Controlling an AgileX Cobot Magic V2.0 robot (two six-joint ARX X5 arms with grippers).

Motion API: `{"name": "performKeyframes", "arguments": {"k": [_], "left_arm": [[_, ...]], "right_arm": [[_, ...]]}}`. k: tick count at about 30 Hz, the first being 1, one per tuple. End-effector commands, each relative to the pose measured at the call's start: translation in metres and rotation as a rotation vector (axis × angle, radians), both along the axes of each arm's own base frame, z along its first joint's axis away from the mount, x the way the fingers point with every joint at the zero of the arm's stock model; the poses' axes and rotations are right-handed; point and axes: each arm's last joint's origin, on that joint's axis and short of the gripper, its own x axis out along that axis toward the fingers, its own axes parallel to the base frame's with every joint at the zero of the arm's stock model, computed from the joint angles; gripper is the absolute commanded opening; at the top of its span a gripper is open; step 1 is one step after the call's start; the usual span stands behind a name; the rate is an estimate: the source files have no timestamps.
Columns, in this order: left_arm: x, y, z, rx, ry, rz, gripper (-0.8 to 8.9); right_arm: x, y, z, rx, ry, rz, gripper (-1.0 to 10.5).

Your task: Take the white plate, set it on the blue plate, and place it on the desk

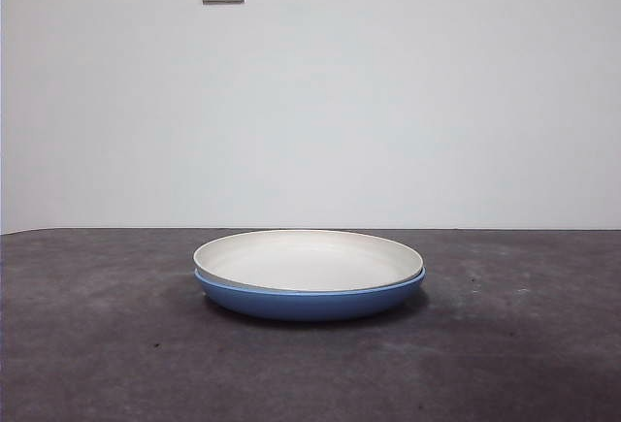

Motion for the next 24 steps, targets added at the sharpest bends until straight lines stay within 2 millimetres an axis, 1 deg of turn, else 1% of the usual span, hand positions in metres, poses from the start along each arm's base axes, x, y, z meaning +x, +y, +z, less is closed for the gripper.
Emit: {"name": "performKeyframes", "arguments": {"k": [1, 3, 8, 14, 17, 24], "left_arm": [[0.001, 0.000, -0.008, -0.003, 0.027, 0.006, 0.15], [0.001, 0.000, -0.008, -0.003, 0.027, 0.006, 0.15], [0.001, 0.000, -0.008, -0.003, 0.027, 0.006, 0.15], [0.001, 0.000, -0.008, -0.003, 0.027, 0.006, 0.15], [0.001, 0.000, -0.008, -0.003, 0.027, 0.006, 0.15], [0.001, 0.000, -0.008, -0.003, 0.027, 0.006, 0.15]], "right_arm": [[0.000, -0.001, -0.017, 0.002, -0.023, -0.031, 0.1], [0.002, -0.002, -0.030, 0.016, -0.032, -0.057, 0.1], [0.005, -0.002, -0.056, 0.035, -0.021, -0.058, 0.1], [0.008, 0.000, -0.078, 0.048, 0.022, -0.036, 0.1], [0.009, 0.002, -0.085, 0.055, 0.047, -0.024, 0.1], [0.008, 0.003, -0.087, 0.057, 0.070, -0.013, 0.1]]}}
